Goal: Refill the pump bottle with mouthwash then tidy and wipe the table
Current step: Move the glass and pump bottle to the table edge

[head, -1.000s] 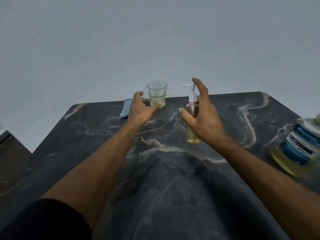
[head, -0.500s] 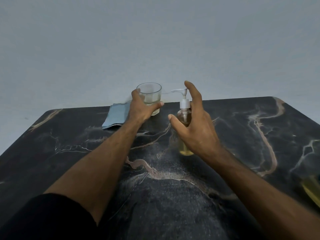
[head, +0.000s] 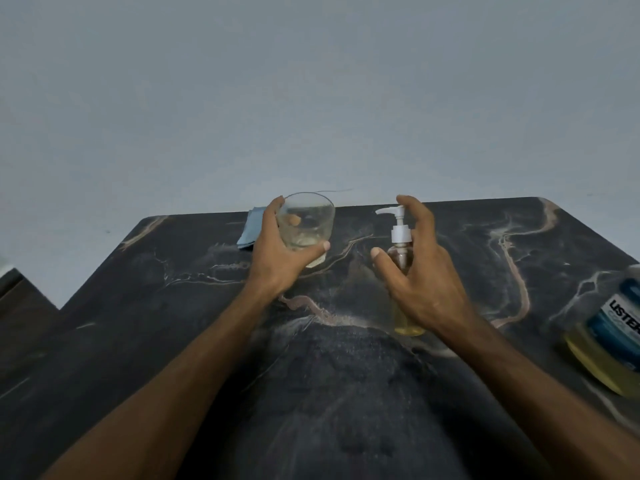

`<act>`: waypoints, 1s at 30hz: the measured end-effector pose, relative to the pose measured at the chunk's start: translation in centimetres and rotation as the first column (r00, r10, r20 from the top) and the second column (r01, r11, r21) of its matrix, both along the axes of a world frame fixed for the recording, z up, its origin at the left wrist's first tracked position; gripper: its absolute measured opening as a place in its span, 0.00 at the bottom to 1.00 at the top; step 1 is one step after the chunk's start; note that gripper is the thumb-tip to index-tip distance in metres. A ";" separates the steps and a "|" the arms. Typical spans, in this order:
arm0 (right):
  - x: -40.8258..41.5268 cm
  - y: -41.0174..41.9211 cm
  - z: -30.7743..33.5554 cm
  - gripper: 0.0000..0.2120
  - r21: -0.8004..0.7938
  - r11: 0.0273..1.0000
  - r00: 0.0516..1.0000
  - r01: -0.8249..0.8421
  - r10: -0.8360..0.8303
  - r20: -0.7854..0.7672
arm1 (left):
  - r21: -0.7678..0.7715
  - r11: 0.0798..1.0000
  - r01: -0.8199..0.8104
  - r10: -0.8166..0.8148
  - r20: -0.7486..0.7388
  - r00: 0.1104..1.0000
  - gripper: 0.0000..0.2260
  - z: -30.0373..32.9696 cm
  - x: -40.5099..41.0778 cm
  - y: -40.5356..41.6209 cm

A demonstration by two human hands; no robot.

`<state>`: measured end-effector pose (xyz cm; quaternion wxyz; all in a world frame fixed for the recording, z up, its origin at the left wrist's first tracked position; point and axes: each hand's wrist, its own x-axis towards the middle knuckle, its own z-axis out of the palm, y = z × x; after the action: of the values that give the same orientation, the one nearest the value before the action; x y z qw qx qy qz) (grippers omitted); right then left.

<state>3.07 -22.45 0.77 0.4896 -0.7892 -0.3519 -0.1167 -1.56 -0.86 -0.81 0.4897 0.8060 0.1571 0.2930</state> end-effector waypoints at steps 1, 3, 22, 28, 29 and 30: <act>-0.9 -0.3 0.0 0.34 -0.005 1.000 1.000 -0.004 0.004 -0.012 | 0.002 1.000 0.005 -0.005 -0.002 1.000 0.46 0.0 -1.8 -0.6; -2.6 -0.8 -0.1 0.35 -0.012 1.000 1.000 -0.017 0.017 -0.012 | -0.007 1.000 0.004 -0.005 -0.006 1.000 0.45 -0.4 -4.8 -1.8; -13.0 1.9 2.6 0.29 -0.165 0.982 0.981 -0.093 0.119 0.155 | -0.038 0.997 -0.066 0.072 0.200 0.977 0.40 -1.8 -12.9 -5.5; -13.3 2.8 2.7 0.26 -0.171 0.983 0.979 -0.072 0.102 0.177 | 0.020 0.996 -0.090 0.085 0.177 0.981 0.38 -2.3 -12.5 -5.3; -13.4 2.9 2.7 0.25 -0.170 0.983 0.977 -0.065 0.097 0.187 | 0.025 0.996 -0.088 0.083 0.170 0.982 0.39 -2.3 -12.5 -5.4; -13.3 3.0 2.8 0.23 -0.173 0.983 0.975 -0.054 0.089 0.202 | 0.028 0.996 -0.089 0.083 0.163 0.983 0.39 -2.2 -12.5 -5.4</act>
<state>-10.27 -19.44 3.55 0.3861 -0.7976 -0.4381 -0.1513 -14.05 -6.30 -3.06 0.4733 0.7805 0.1464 0.3811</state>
